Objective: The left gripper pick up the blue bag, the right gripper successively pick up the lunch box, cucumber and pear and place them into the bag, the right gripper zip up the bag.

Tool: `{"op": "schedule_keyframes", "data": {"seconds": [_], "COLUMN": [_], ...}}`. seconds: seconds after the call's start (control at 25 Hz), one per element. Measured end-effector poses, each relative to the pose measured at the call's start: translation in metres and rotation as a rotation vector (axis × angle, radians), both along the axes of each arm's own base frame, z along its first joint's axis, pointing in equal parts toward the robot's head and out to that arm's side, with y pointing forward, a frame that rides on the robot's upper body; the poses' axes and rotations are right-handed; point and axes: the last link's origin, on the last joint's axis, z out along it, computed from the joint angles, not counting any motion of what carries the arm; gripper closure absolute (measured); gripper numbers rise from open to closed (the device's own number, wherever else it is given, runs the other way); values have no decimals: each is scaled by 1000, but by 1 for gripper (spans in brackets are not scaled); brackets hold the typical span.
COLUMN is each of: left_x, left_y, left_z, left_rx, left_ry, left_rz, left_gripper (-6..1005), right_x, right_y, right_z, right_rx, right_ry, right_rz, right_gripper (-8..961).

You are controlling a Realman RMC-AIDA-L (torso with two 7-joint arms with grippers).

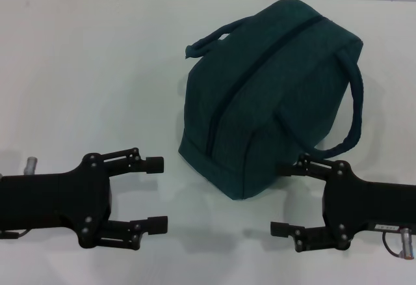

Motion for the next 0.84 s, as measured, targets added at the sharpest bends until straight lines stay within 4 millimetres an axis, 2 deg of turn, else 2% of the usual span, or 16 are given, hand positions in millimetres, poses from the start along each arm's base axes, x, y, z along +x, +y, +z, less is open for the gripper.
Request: {"op": "schedule_keyframes", "data": {"seconds": [0.84], "left_x": [2], "left_y": [1], "left_z": [-1], "left_rx": [-4], "left_ry": [-2], "left_rz": [-2], "left_gripper": [129], "right_x": [-4], "right_y": [5], "right_z": [-1], "right_rx": [1], "right_ry": [-3], "right_rz": [11], "right_gripper": [76]}}
